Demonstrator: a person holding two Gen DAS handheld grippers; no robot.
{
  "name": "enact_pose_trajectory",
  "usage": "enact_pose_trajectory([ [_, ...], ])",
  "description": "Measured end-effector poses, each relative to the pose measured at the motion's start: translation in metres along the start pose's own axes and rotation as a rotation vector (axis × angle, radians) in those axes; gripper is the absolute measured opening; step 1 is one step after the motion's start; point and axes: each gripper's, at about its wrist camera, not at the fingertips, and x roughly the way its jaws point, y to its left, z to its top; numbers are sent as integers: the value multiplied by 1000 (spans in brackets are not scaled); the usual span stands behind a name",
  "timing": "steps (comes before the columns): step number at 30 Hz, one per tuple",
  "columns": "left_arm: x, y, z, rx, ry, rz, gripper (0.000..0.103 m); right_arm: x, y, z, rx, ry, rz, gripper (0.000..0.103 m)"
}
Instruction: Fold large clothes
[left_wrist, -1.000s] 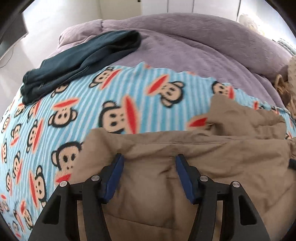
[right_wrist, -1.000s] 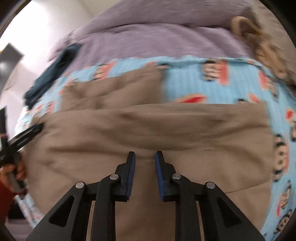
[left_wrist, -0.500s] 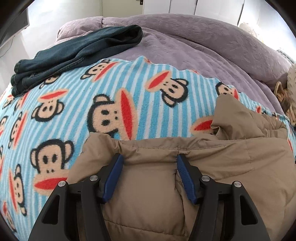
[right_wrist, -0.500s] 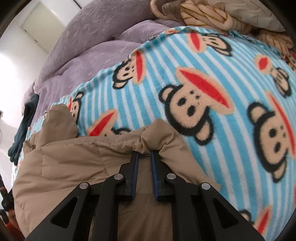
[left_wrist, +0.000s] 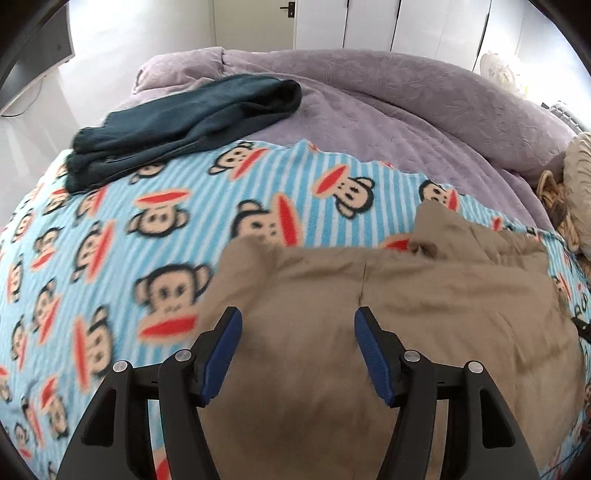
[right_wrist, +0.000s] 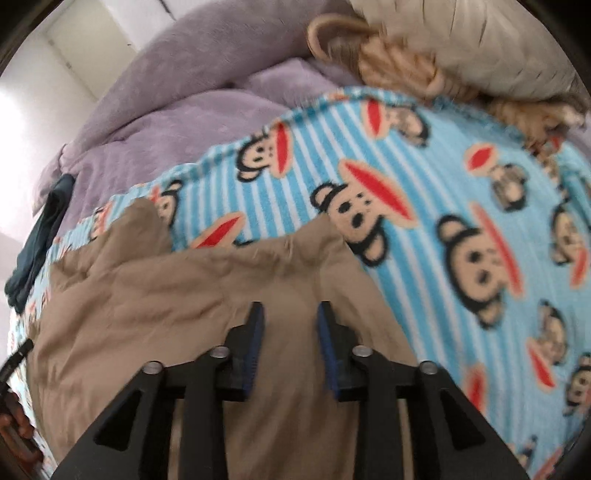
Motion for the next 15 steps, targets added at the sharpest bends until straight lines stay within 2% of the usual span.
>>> enact_pose_trajectory([
  [3,-10,6,-24,16,8,25,67,-30,5,-25,-44,-40,-26,38],
  [4,-6,7,-31,27,20,53,72,-37,5,-35,-55,-51,-45,38],
  [5,-1,8,-37,30,35,80,82,-40,3,-45,-58,-53,-68,38],
  [6,11,14,-47,19,54,83,84,-37,-1,-53,-49,-38,-86,41],
  [7,18,19,-51,0,66,61,86,-28,-9,-60,-22,-6,-88,42],
  [9,33,33,-56,-77,95,13,96,-8,-29,-68,69,43,-31,42],
  [11,40,41,-57,-138,114,-24,100,4,-36,-66,96,39,-24,43],
  [15,37,39,-55,-133,122,3,100,13,-36,-56,104,59,-39,49],
])
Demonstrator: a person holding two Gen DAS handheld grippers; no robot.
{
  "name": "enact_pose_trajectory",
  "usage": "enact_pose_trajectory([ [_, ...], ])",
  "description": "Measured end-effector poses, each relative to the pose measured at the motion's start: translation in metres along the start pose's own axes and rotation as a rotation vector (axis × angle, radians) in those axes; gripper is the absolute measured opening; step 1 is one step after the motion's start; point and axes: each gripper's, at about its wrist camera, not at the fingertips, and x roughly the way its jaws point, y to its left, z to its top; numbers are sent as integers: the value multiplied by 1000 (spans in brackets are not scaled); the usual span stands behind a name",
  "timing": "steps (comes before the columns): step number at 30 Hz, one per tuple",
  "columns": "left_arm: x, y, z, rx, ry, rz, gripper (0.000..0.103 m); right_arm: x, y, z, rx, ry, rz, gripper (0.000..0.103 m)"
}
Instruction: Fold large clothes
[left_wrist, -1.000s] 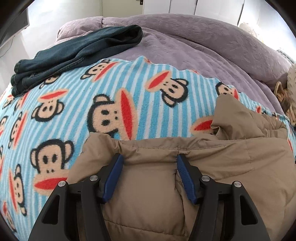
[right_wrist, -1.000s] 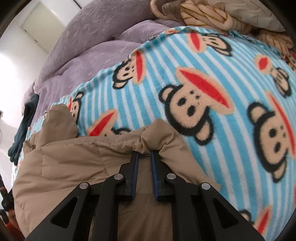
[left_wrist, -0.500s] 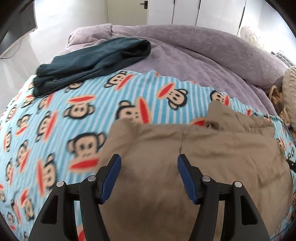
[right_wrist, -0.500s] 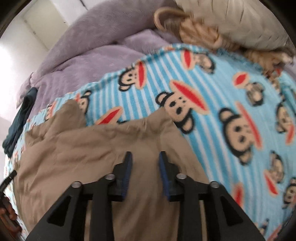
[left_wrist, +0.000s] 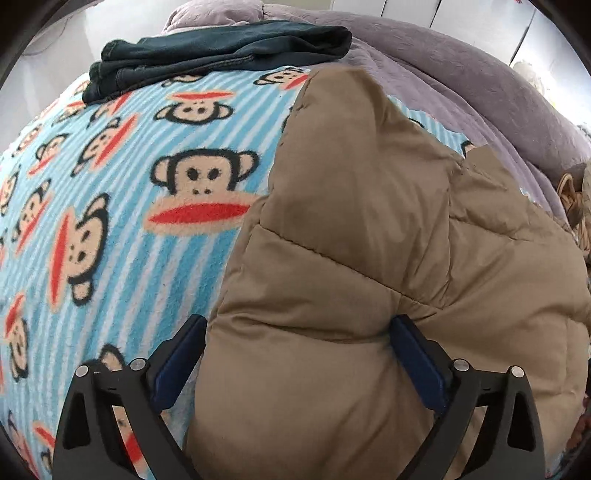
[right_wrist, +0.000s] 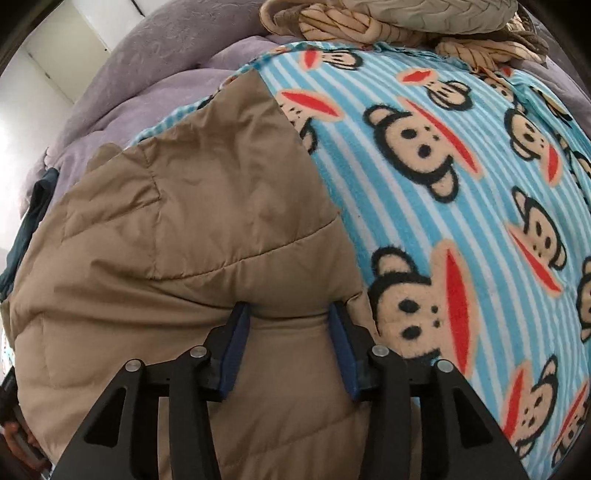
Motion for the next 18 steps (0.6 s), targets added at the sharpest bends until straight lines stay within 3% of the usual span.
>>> enact_pose_trajectory([
  [4,-23,-2,0,-10,10,43,100,-15,7,7,14,29,-38,50],
  [8,-53,-7,-7,5,-5,39,100,-46,10,-2,37,11,-4,55],
  [18,-91,-6,-52,-13,61,21,100,-89,19,-68,94,82,92,66],
])
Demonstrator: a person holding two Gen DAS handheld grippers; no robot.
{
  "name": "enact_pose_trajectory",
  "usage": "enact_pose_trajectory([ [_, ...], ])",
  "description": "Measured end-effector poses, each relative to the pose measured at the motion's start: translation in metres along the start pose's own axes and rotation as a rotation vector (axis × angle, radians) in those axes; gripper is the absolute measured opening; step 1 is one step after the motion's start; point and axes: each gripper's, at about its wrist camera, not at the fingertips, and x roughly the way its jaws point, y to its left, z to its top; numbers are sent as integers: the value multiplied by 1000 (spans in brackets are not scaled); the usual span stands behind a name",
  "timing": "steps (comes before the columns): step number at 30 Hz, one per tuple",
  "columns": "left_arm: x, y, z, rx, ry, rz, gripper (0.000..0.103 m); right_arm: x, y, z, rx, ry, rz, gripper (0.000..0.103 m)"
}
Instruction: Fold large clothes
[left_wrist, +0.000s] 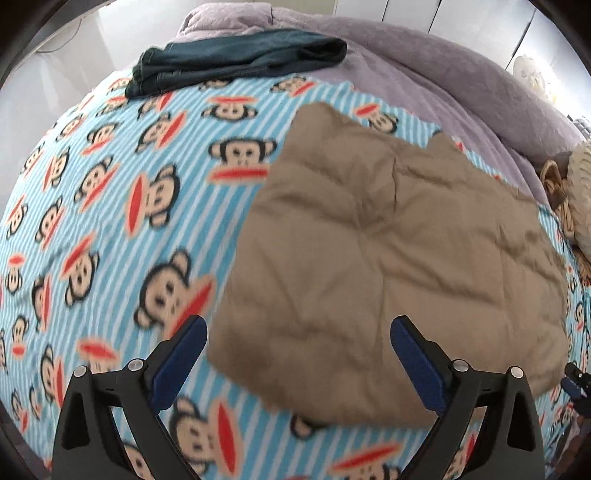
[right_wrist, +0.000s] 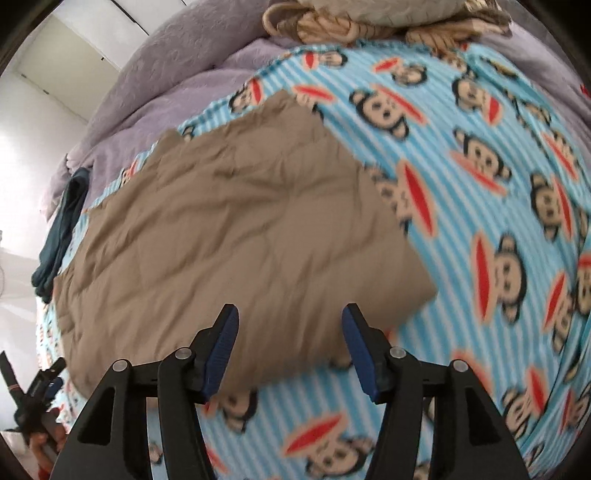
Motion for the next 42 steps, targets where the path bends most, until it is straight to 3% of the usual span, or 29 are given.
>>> enact_pose_trajectory([
  [6,-2,-4,-33,-18,22,-25,102,2,2,-39,23,74,57,77],
  [8,1,-1,-39,-50,43,-69,102,5,3,-46,42,88,90,78],
  [10,4,4,-42,-91,65,-109,102,9,0,-49,73,99,118,87],
  [17,11,15,-51,-155,109,-173,102,18,-18,-55,207,125,238,88],
  [20,21,28,-58,-238,172,-228,102,21,-31,-60,262,128,279,88],
  [22,31,44,-63,-344,203,-265,102,25,-40,-61,315,140,317,88],
  [26,44,64,-68,-450,197,-344,102,37,-59,-63,422,158,383,88],
  [33,63,61,-49,-469,158,-485,102,60,-74,-51,501,148,511,88],
  [41,84,56,-24,-512,126,-458,102,97,-72,-31,571,137,603,88],
  [42,82,56,-23,-517,110,-447,91,98,-72,-29,573,134,601,88],
])
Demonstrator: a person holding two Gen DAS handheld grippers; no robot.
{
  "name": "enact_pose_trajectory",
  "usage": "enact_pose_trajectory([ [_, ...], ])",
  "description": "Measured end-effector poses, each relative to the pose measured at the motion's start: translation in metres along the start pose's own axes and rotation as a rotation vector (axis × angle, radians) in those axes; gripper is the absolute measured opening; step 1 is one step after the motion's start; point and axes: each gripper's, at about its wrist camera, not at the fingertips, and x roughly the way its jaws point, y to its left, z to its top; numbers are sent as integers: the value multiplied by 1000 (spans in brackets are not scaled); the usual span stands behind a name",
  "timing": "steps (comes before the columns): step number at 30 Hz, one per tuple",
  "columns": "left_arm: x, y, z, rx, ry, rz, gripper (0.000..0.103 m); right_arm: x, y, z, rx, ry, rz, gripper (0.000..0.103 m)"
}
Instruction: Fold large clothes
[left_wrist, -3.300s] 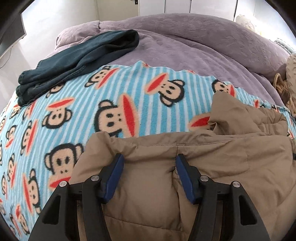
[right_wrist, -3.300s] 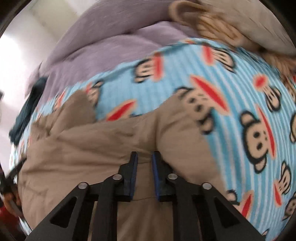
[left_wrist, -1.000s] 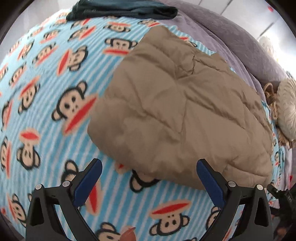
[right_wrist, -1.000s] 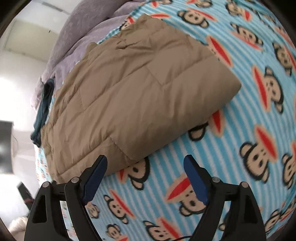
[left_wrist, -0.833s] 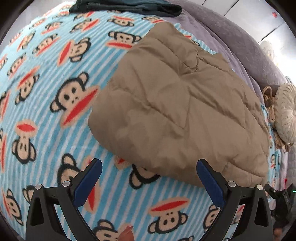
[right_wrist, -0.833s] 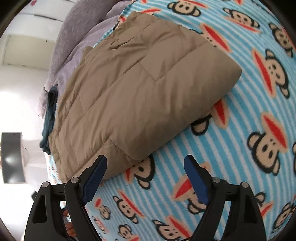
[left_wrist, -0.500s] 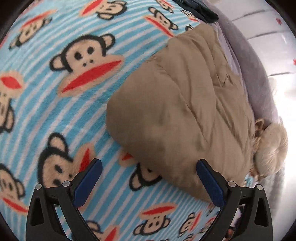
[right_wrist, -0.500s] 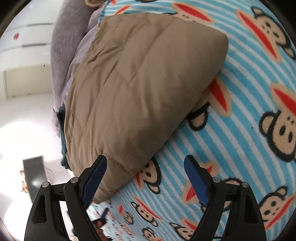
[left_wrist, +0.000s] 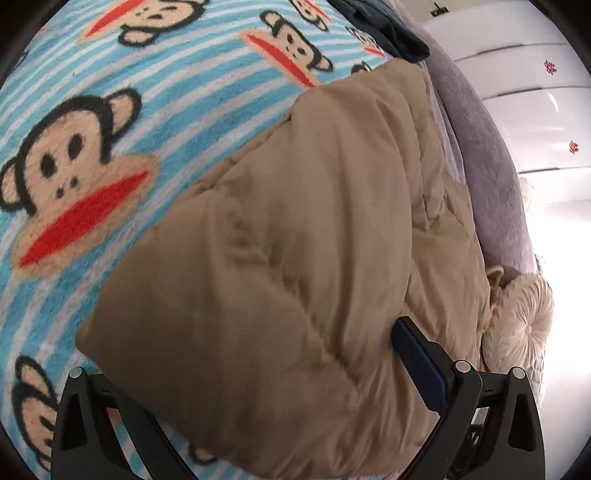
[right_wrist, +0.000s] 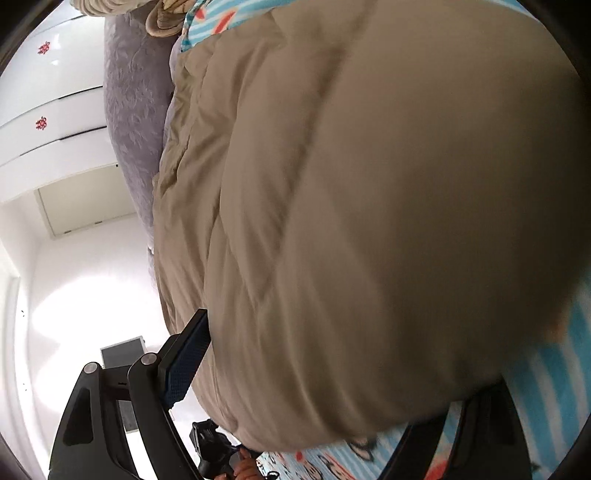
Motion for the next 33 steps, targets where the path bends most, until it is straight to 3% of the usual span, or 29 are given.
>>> enact_pose_trajectory([
  [1,1,-2,3,6,-12,1,80,1,0,1,4,-2,-3,88],
  [3,-3,-7,5,19,-18,-40,44,-2,-1,-1,22,-5,-6,84],
  [4,-7,-8,5,23,-21,-62,37,-2,0,-2,30,-8,-11,79],
  [6,-17,-14,2,62,-31,-86,25,-5,-4,-5,65,6,5,44],
  [8,-31,-22,-3,122,-46,-96,22,-9,-5,-4,79,8,29,32],
  [11,-50,-23,-10,141,-48,-133,21,-21,4,-12,21,13,44,26],
  [17,-89,-7,-38,155,-23,-156,21,-57,-5,-43,-5,52,72,25],
  [23,-116,32,-80,134,41,-131,21,-96,-46,-91,27,90,62,25],
  [27,-121,66,-105,120,85,-73,23,-112,-76,-118,66,93,54,27],
  [29,-117,84,-115,107,105,-21,32,-113,-92,-124,86,99,38,32],
  [30,-113,91,-118,96,108,15,46,-111,-99,-124,104,102,26,38],
  [32,-111,100,-120,68,101,79,59,-108,-113,-124,150,105,4,45],
  [33,-114,100,-121,62,97,99,59,-109,-115,-124,158,104,-3,47],
])
